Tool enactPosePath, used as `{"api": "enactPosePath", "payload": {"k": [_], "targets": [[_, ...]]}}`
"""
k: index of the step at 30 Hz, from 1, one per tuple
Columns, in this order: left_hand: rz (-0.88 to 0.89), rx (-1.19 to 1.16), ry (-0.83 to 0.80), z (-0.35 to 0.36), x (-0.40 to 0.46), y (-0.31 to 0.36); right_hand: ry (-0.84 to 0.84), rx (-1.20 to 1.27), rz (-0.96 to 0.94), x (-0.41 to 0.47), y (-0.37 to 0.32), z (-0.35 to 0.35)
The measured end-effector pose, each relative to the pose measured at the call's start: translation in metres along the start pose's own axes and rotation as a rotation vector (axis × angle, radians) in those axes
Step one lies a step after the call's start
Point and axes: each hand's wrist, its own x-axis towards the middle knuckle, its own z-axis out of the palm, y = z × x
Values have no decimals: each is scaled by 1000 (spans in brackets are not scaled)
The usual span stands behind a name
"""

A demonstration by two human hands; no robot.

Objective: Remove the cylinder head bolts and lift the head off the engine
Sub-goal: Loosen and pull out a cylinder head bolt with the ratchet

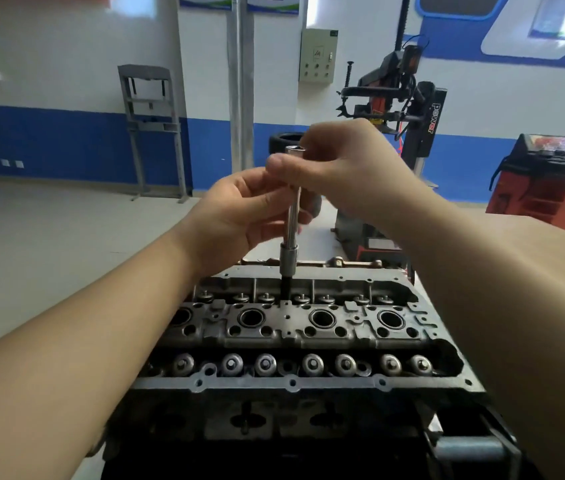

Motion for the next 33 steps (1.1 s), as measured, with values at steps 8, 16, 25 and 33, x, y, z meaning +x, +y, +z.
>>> {"api": "enactPosePath", "payload": {"k": [8, 16, 25, 33], "targets": [[-243, 42, -143, -10, -8, -11, 261, 240, 17, -22, 20, 40], [-154, 192, -25, -12, -9, -12, 202, 454, 3, -26, 28, 49], [-242, 185, -164, -10, -11, -8, 181, 319, -115, -33, 36, 46], [-168, 510, 0, -7, -5, -11, 302, 319, -36, -32, 34, 52]]}}
